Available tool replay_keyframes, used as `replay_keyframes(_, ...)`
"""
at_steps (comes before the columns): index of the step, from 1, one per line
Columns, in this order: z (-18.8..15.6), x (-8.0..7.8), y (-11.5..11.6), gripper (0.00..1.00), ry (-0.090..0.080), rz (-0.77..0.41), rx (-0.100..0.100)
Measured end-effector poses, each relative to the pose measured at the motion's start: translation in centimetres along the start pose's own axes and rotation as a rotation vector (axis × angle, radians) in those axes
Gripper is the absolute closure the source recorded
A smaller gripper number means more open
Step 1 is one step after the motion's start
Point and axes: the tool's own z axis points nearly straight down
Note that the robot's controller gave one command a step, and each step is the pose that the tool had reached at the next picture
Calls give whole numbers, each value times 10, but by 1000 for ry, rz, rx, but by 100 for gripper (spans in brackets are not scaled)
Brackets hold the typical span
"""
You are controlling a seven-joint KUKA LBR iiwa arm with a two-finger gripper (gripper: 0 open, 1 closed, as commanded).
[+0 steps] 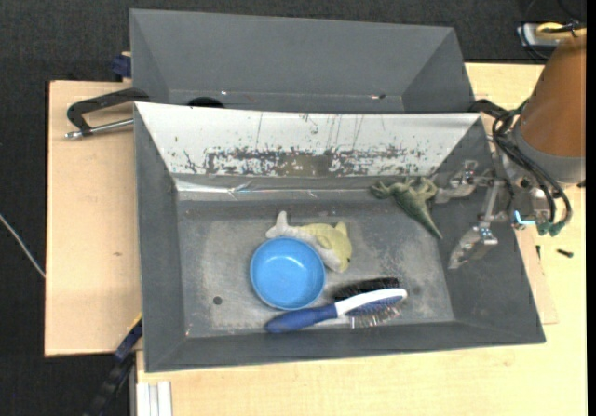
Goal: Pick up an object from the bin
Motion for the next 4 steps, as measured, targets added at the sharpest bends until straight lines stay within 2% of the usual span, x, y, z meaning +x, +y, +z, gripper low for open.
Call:
replay_keyframes(1, 164, 7, 81, 0, -10, -204, 3)
replay_keyframes(2, 135, 18, 193, 0, -14, -184, -1)
replay_keyframes(3, 133, -16, 198, 0, -12, -53, 0)
replay_keyframes(4, 162, -24, 200, 0, -9, -146, 2)
